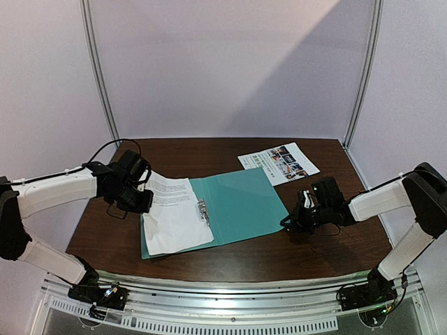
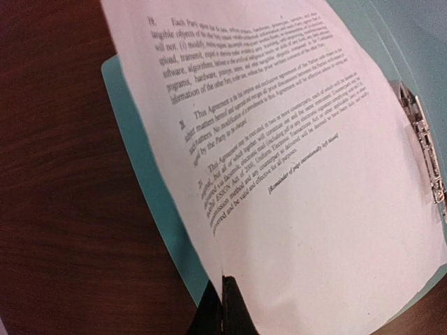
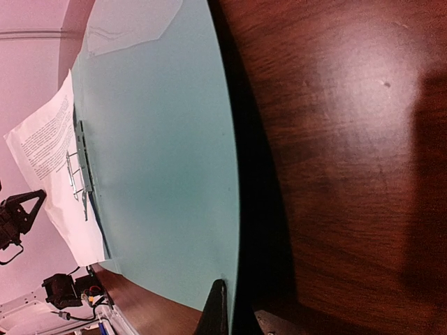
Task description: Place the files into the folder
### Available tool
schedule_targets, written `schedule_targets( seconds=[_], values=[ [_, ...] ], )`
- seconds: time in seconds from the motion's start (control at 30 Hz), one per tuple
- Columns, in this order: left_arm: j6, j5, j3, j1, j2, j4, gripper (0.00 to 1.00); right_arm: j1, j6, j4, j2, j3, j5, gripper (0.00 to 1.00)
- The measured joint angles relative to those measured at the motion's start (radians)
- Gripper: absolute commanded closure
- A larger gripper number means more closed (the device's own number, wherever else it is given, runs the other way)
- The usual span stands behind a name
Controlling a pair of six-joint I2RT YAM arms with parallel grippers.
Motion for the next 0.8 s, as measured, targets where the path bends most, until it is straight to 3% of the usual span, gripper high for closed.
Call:
schedule_targets(
  seconds=[0.27, 0.8],
  values=[
    [0.075, -0.013, 0.049, 0.003, 0.088, -0.001, 1.0, 0.0, -0.005, -0.001, 0.0, 0.0, 0.0, 1.0],
    [0.136, -0.059, 0.103, 0.005, 0.115, -0.064, 1.0, 0.0, -0.016, -0.002, 0.0, 0.001, -0.001, 1.0]
  ],
)
